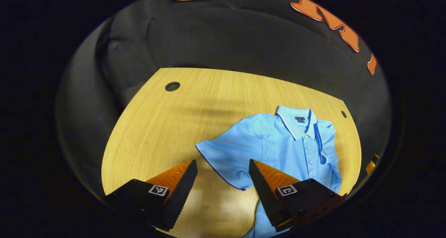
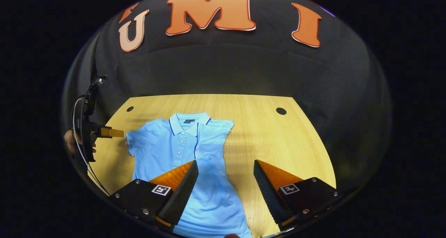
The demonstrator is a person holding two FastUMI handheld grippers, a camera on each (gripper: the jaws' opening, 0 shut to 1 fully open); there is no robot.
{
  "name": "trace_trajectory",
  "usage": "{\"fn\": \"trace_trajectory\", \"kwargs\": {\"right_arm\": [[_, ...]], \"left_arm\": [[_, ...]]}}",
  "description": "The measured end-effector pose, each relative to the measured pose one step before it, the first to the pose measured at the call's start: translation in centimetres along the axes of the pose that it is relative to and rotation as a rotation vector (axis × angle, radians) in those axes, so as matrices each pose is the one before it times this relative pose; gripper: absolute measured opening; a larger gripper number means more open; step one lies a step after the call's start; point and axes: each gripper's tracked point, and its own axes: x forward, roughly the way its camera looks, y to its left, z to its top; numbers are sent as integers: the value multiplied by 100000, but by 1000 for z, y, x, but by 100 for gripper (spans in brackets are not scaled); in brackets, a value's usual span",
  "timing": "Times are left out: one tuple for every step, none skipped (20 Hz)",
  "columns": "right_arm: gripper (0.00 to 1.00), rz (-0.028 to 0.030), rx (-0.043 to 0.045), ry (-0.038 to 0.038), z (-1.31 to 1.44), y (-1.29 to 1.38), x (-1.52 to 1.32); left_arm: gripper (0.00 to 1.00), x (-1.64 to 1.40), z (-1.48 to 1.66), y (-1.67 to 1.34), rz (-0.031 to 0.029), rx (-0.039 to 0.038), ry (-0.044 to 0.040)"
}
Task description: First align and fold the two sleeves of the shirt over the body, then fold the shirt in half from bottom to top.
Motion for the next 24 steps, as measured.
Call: {"fn": "trace_trajectory", "kwargs": {"right_arm": [[98,-1846,1301,220,-534,-208,-515],[97,-1975,1272,109,-487,-284,-556],[98,-1812,1176,-21,-450,-246,-575],[98,-1413,852,99,-409,-158,-603],[98,-1216,675,309,-428,-167,-516],[98,-1019,487,513,-406,-112,-532],[98,-1214,326,242,-247,-153,-513],[98,-1095,531,-24,-160,-146,-379],[98,-860,643,30,-82,-131,-434],[98,-486,653,8,-110,6,-273],[98,-116,465,124,-151,15,-285],[98,-464,99,327,-141,-153,-226],[98,-351,91,197,-179,-128,-118],[98,-481,201,130,-58,-139,-117],[98,-94,329,-318,-1,-93,-235],[98,-97,329,-201,-75,-25,-208],[98,-170,370,-130,-217,-193,-231],[98,-74,368,-16,-62,-308,-229],[98,-410,392,405,-313,-54,133],[98,-24,434,289,-359,-164,-140],[98,-233,367,362,-292,-328,-303],[98,-179,423,20,-536,-711,-639],[98,-299,599,-10,-132,-464,-246],[98,-530,781,-178,-66,-438,-129]], "left_arm": [[99,832,-137,13,53,993,1957],[98,906,-352,-13,352,821,2178],[99,700,-245,41,339,120,2537],[98,672,-279,92,113,-1193,2464],[97,556,-185,30,-120,-1804,2582],[97,422,-252,404,1093,-2021,2265],[98,393,11,291,976,-1649,1350],[98,468,-122,182,1348,-454,1189],[98,442,-132,251,1449,355,1236],[97,234,-161,8,489,544,1339],[97,374,-167,-308,-271,-84,1552],[96,506,-484,-362,-1176,-490,2359],[92,404,328,343,3465,664,-47],[88,69,282,-7,-360,28,-2065],[76,-5,88,-103,409,712,527],[63,-196,183,-164,-711,1205,-932],[50,374,313,-312,-939,1085,-418],[37,-144,266,-727,-1407,911,-499],[24,207,-52,-171,1743,2259,1188],[12,-117,-24,-738,-2564,1819,206],[10,-249,307,-1418,-5617,-179,-1065],[9,-305,32,-1021,-3226,-363,-437],[7,-673,194,-867,-2326,603,-973],[7,-263,370,-752,-2125,1145,-2023]]}}
